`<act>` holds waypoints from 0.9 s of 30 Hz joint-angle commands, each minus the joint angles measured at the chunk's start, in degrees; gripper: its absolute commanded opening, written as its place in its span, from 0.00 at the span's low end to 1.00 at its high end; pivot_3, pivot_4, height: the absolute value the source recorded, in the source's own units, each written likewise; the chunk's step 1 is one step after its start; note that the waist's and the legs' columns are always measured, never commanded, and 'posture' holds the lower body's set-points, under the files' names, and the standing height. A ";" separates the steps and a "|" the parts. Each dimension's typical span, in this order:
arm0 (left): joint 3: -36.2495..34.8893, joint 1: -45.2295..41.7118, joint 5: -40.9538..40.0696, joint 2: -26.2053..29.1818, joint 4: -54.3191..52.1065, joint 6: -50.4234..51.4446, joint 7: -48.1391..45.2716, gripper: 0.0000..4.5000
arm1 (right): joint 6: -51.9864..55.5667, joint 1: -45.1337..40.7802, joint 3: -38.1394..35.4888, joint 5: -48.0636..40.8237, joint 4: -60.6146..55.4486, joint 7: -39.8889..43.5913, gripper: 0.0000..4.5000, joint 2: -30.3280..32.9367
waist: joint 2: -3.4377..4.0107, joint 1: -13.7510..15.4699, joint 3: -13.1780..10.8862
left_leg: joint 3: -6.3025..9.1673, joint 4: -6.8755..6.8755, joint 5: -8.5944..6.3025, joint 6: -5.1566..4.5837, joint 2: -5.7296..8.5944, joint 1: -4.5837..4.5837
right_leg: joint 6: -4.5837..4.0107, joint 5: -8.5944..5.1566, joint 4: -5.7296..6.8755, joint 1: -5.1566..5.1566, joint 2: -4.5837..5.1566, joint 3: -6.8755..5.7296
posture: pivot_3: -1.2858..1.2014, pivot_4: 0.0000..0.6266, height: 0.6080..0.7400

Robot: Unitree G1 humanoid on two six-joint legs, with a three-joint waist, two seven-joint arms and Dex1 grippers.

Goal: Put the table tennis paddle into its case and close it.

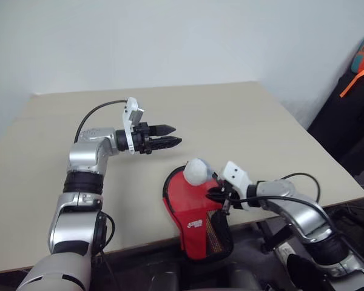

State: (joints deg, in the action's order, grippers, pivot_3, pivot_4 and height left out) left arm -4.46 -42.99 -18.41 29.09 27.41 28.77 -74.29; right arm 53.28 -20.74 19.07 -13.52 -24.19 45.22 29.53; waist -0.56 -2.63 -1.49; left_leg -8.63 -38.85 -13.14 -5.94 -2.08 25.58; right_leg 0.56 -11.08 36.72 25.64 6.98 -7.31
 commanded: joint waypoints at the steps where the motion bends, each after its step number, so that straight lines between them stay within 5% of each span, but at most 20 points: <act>1: -0.98 3.48 -2.67 0.36 -7.32 2.59 2.68 0.39 | 3.00 -2.61 -4.77 -3.39 -4.24 0.61 0.44 2.09 | 0.00 0.02 0.00 | 0.00 -0.01 0.00 0.00 0.00 0.00 | 0.00 0.00 0.00 -0.01 0.01 0.00 | 0.52 0.00 0.81; 6: 2.80 14.82 -2.63 -1.67 -17.27 4.44 6.46 0.00 | 4.94 -9.20 -9.18 -5.62 -2.06 -0.96 0.84 2.41 | 0.06 0.04 -0.04 | -0.01 0.01 -0.01 0.00 0.01 -0.02 | 0.00 0.00 0.00 -0.01 0.02 0.01 | 0.52 0.00 0.81; 8: 4.13 17.52 -2.42 -2.05 -20.13 4.48 7.81 0.00 | 5.09 -11.17 -8.85 -5.41 -1.00 -2.42 0.99 1.37 | 0.04 0.17 -0.04 | 0.00 0.00 0.00 0.01 0.00 -0.02 | 0.00 0.00 0.00 0.00 0.03 0.01 | 0.52 0.00 0.81; 27: 7.69 24.47 -4.86 -0.57 -28.23 6.72 10.42 0.00 | -1.77 -14.48 2.88 -0.68 9.15 -7.78 0.99 -8.00 | 0.12 0.00 -0.07 | -0.23 0.16 0.00 0.05 0.01 -0.01 | 0.00 0.01 0.03 0.13 0.00 0.10 | 0.52 0.00 0.81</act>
State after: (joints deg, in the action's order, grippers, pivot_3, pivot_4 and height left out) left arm 3.53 -18.27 -21.97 28.01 1.39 35.78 -64.12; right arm 53.25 -33.61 22.12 -15.06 -14.82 37.60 21.64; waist -0.44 -2.64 -1.56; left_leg -8.89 -38.67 -13.14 -5.88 -2.07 25.57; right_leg 0.55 -11.07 36.76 25.79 6.98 -7.19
